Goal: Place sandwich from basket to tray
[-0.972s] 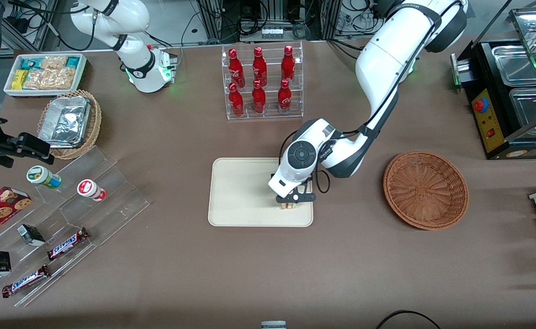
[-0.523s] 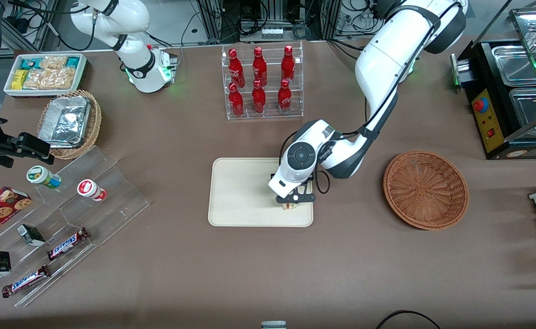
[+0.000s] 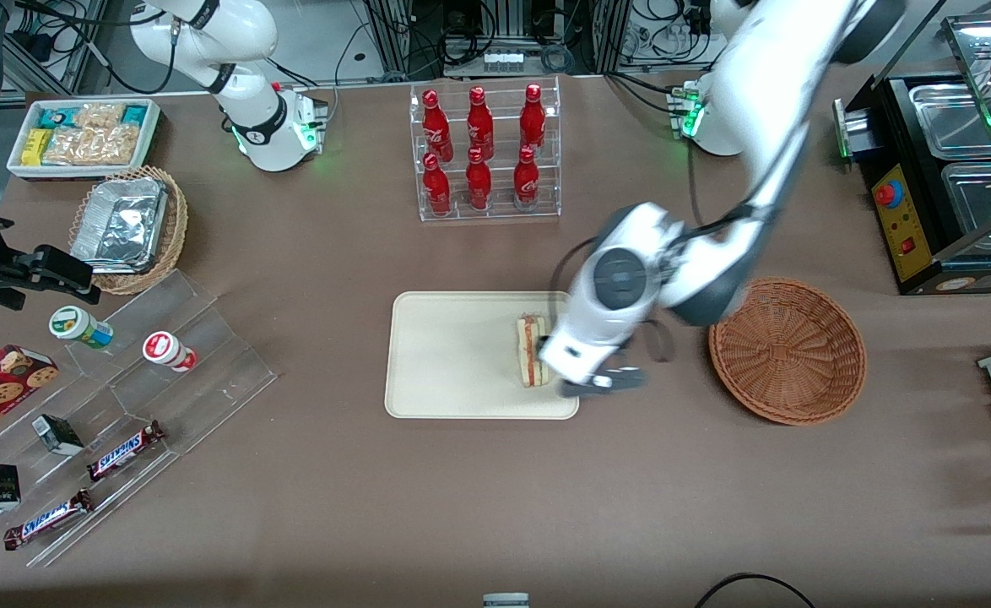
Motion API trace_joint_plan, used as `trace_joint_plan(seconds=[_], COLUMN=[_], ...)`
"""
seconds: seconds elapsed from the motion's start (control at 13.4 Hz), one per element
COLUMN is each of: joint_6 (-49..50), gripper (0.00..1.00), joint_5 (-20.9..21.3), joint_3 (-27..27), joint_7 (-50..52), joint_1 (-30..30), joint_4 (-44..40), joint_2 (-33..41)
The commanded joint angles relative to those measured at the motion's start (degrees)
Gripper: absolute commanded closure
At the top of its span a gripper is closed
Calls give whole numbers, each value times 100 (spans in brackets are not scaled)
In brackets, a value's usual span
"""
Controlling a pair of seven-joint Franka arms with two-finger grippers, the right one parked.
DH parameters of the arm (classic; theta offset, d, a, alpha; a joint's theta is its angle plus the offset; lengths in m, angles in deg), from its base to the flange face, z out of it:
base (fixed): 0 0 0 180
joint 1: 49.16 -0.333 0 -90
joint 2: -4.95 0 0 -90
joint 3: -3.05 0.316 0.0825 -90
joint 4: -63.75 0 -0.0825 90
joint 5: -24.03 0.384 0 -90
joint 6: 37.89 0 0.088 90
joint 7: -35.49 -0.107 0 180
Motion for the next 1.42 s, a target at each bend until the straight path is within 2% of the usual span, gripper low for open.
trace_joint_plan(seconds=[0.0,0.07,0.3,0.45,0.52,0.67,0.9,1.05,1.2,1.35], joint_6=[636,934,1472,1439,1430,1578,1974,2097,2464,2554], gripper=[0,0,0,0,0,0,0,0,0,0], joint_5=[-174,-349,-290,-246,-246,-324,-430,-430,-744,-843], joint_3=[-50,-50,-32,-32,63,580,1372,1383,1391,1532], joint_7=[-702,-871,-977,-1257,-1572,-2109,-2882,-3147,-3446,-3614], joint_1=[-774,-995,-1418,-1734,-1779,-1544,-1042,-1076,-1120,-1103], joint_4=[264,273,491,1095,1412,1669,1582,1338,601,554], joint_2=[723,959,1531,2171,2514,3025,3456,3660,3424,3414])
